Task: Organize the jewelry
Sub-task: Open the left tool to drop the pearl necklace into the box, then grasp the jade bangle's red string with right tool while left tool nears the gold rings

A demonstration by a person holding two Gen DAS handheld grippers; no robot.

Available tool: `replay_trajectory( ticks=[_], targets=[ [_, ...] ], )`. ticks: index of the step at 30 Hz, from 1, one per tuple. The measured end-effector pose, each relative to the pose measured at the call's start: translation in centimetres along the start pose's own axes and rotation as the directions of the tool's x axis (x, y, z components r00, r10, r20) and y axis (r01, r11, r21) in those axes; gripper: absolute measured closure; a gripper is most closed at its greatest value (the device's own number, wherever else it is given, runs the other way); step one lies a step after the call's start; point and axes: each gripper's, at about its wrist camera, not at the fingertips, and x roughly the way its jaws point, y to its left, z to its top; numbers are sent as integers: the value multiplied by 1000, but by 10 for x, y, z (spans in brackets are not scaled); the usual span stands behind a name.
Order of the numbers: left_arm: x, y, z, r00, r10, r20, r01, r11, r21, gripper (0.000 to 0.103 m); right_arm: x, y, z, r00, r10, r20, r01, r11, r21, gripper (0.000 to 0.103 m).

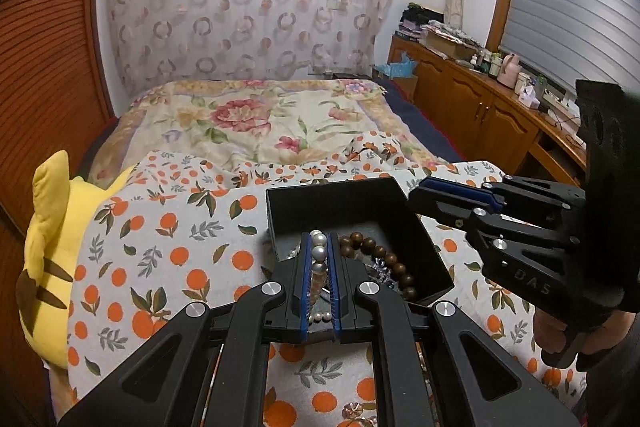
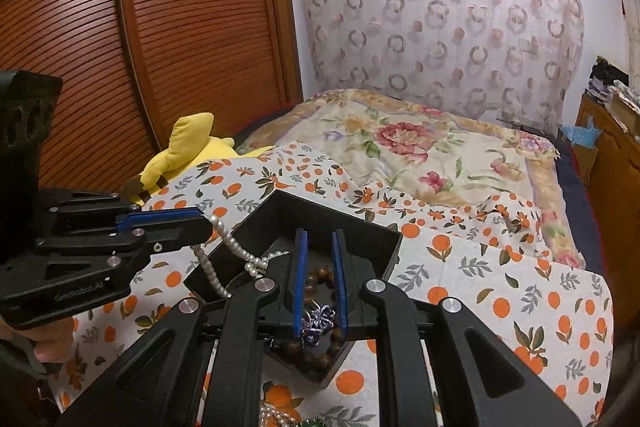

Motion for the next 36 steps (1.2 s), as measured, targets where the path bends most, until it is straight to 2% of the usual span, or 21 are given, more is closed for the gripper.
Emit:
replay_trajectory(
  ticks=[9,11,16,19,21,23,27,30,32,36],
  targets=[
    [-4,-5,-5,1000,-7,12,7,1000,10,95,-29,-2,-23,1000,-3,12,3,1000,5,88],
    [-8,-7,-7,1000,-7,17,7,1000,16,82,-35,-2,-30,1000,0,6,0,1000,9,88],
    [-19,-13,-22,1000,-16,18,15,999,35,75,-51,-3,-47,1000,12,8,-12,1000,29,88],
    [-27,-17,-34,1000,-15,22,14,998,61,64,-62,0,-61,1000,12,4,-12,999,37,88],
    [-30,-20,-43,1000,-19,16,18,997,75,60,-69,3,-70,1000,12,2,-12,999,36,88],
    [-32,-21,-51,1000,-15,13,14,996,85,50,-75,7,-80,1000,22,-3,-22,999,34,85],
    [-34,-23,-71,1000,-23,-6,24,994,104,43,-81,16,-98,999,39,-26,-39,999,24,84],
    [-34,-24,-84,999,-22,-23,25,993,114,36,-83,24,-110,997,63,-47,-62,998,24,77],
    [-32,-24,-90,999,-16,-33,20,993,115,27,-83,29,-118,995,76,-58,-75,997,23,76],
    [-27,-25,-105,998,-1,-65,10,991,134,21,-81,40,-130,991,101,-89,-100,995,18,75]
  ],
)
